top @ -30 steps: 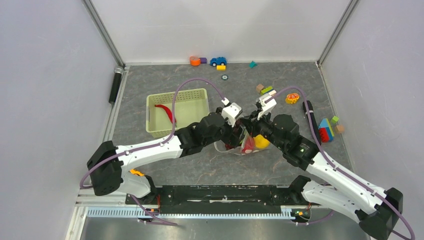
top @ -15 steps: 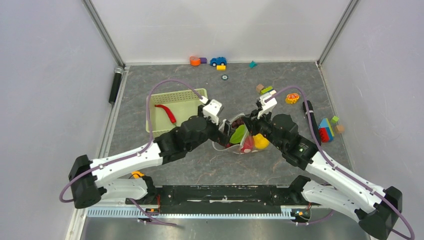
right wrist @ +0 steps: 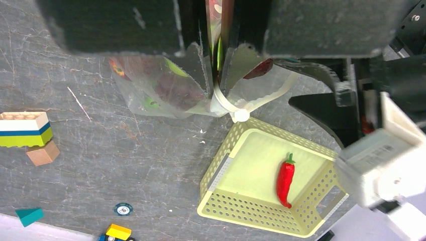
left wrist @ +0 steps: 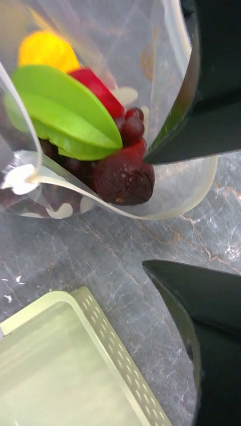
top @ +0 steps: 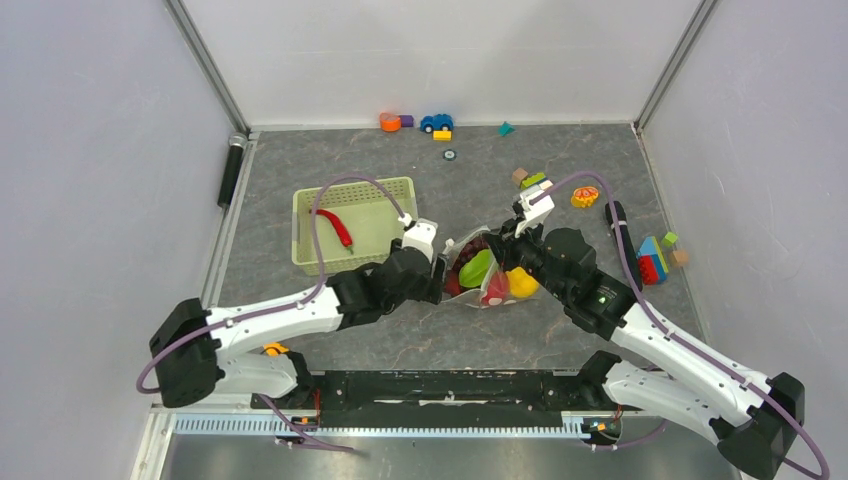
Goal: Place the food in the zip-top bag and seal the zipper
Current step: Adjust the zipper food storage bag at the center of the board.
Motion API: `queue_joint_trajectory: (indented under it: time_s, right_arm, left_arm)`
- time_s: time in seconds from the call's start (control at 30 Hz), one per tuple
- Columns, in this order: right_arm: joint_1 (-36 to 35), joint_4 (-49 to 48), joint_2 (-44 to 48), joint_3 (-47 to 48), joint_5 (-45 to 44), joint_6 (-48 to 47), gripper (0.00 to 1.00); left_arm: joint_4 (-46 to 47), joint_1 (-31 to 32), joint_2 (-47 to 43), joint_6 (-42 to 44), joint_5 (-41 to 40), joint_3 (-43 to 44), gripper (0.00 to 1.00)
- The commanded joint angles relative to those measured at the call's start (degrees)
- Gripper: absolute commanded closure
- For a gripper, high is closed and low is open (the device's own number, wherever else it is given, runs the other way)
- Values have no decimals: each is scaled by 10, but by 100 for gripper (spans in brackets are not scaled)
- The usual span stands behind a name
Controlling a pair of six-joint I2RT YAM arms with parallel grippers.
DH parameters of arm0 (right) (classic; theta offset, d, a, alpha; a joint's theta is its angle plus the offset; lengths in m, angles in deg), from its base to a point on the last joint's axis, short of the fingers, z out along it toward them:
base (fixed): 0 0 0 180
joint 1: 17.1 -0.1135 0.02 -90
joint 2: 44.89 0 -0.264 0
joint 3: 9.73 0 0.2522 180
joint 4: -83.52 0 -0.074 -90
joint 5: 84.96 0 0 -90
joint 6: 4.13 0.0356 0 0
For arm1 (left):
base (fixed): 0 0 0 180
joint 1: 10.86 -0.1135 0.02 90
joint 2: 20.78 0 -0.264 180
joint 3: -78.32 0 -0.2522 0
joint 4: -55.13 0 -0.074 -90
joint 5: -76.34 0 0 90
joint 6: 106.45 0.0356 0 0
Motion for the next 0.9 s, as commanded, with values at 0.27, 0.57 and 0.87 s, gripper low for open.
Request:
queue_joint_trajectory:
  time_s: [0.27, 0.57, 0.87]
  right_arm:
    - [0, -24, 45, 1, -30, 1, 87]
    - [0, 128, 37, 55, -183, 0, 87]
    - [0, 234, 14, 82, -248, 4, 86]
  left_arm:
    - [-50, 2, 81, -34, -49, 101, 98]
    - [17, 2, -22, 66, 35, 165, 98]
    - [-19, 2, 55, 103, 47, 290, 98]
